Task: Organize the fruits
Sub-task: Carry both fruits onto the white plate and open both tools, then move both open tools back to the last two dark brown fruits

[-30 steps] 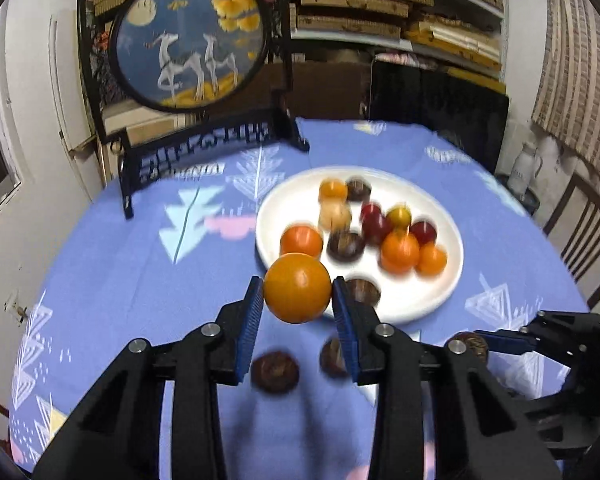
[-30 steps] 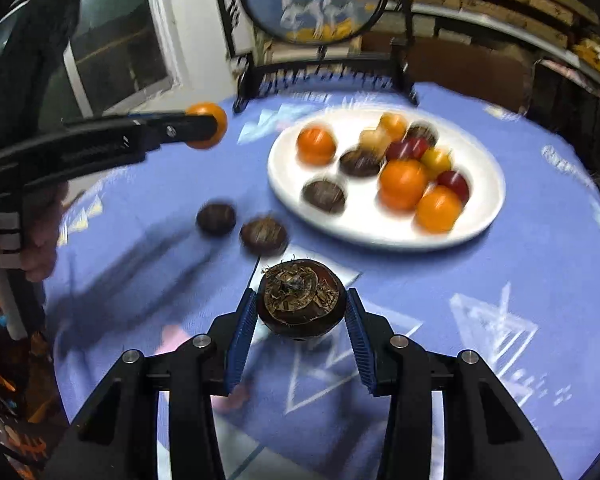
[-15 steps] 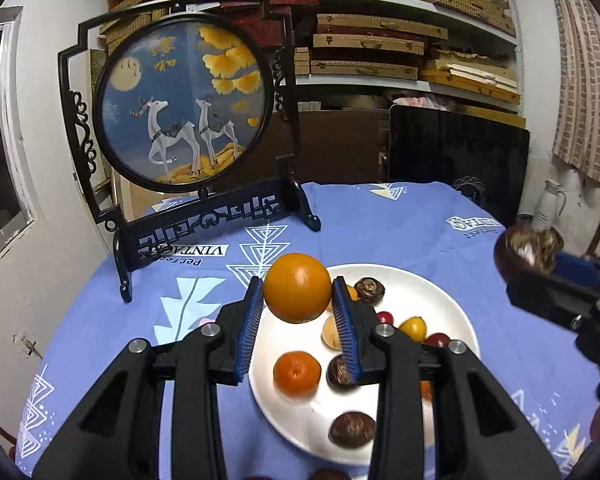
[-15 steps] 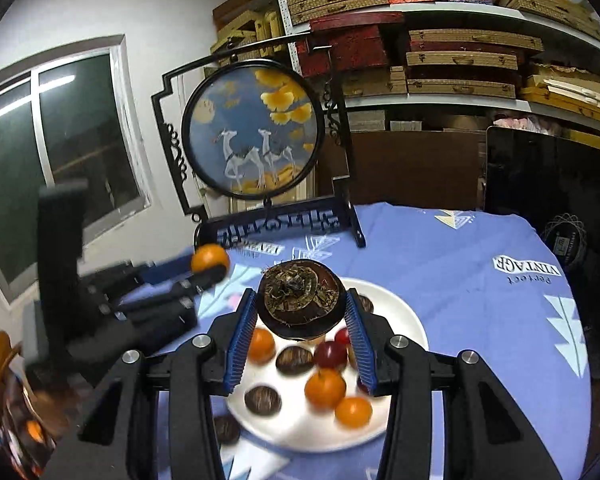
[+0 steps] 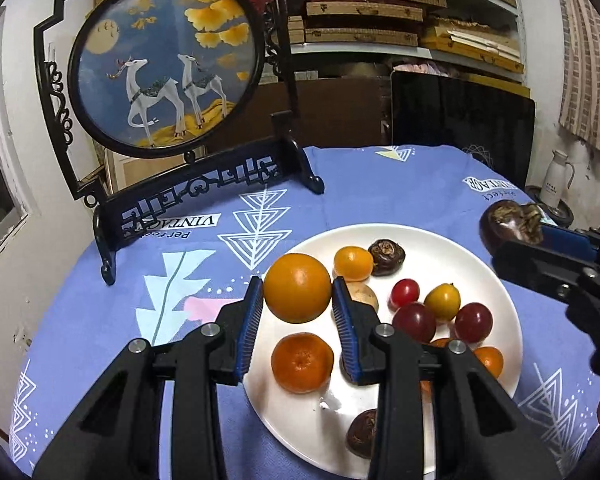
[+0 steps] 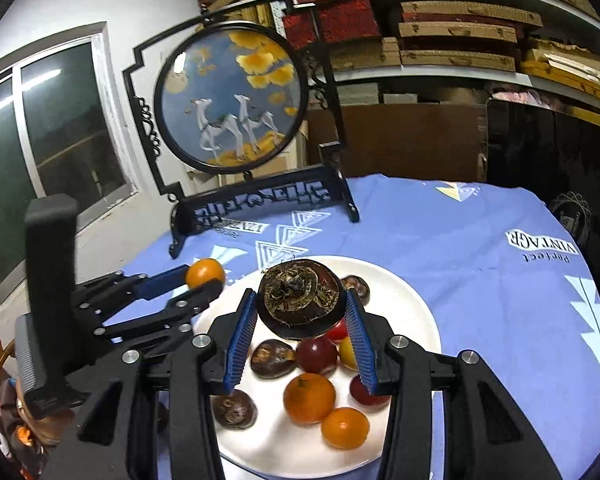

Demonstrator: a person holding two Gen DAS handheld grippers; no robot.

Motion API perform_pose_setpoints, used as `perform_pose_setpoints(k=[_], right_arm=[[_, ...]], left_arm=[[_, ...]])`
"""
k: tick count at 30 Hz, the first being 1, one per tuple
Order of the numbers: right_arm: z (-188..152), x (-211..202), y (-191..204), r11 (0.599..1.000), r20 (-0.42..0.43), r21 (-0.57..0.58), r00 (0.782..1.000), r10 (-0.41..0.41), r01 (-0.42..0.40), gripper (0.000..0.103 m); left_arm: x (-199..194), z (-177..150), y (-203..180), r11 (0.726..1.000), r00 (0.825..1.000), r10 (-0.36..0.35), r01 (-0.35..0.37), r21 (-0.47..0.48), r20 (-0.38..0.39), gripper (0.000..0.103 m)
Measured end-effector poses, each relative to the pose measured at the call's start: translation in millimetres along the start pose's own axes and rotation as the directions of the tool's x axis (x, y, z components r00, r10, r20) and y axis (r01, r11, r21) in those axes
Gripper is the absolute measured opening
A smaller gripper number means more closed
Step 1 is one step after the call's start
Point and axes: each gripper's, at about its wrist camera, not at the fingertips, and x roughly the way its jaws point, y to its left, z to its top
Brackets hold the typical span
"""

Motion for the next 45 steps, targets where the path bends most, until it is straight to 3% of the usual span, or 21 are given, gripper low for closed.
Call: perform_pose_setpoints(k=[22, 23, 25, 26, 40, 45], right_arm=[[-11.0, 25.8, -3.6, 0.996, -0.03, -0.013, 0.996, -0.087, 0.087, 0.045], [-11.3, 26.9, -4.5, 0.996, -0.026, -0.011, 0.996, -0.09, 0.09, 0.046], [-12.1, 27.7, -7.8, 0.996, -0.005, 0.001, 0.996, -0.094, 0.094, 0.054], [-12.7, 27.9, -9.0, 0.996, -0.003, 0.003, 0.996, -0.094, 0.094, 0.06], [-13.4, 19.4, -17.4, 0.994, 0.025, 0.026, 0.994, -0.108, 0.108, 0.065], [-11.1, 11.5, -7.8, 0.997, 0.018, 0.025, 0.997, -0.079, 0.078, 0.065]], left_arm=[[14.0, -9.8, -15.3, 0.998, 0.999, 0.023, -0.022, 0.052, -0.026, 0.036], [14.7, -10.3, -15.7, 0.998, 0.999, 0.029, -0.028, 0.053, -0.022, 0.04], [14.6, -10.6, -16.2, 0.997, 0.999, 0.046, -0.045, 0.056, -0.011, 0.06], [13.7, -10.5, -16.0, 0.997, 0.998, 0.055, -0.055, 0.057, -0.001, 0.062], [4.9, -0.7, 16.2, 0.994, 0.994, 0.101, -0.099, -0.04, 0.045, 0.079], [-1.8, 5.1, 38.0, 0.99, 0.994, 0.096, -0.089, -0.111, 0.054, 0.079]])
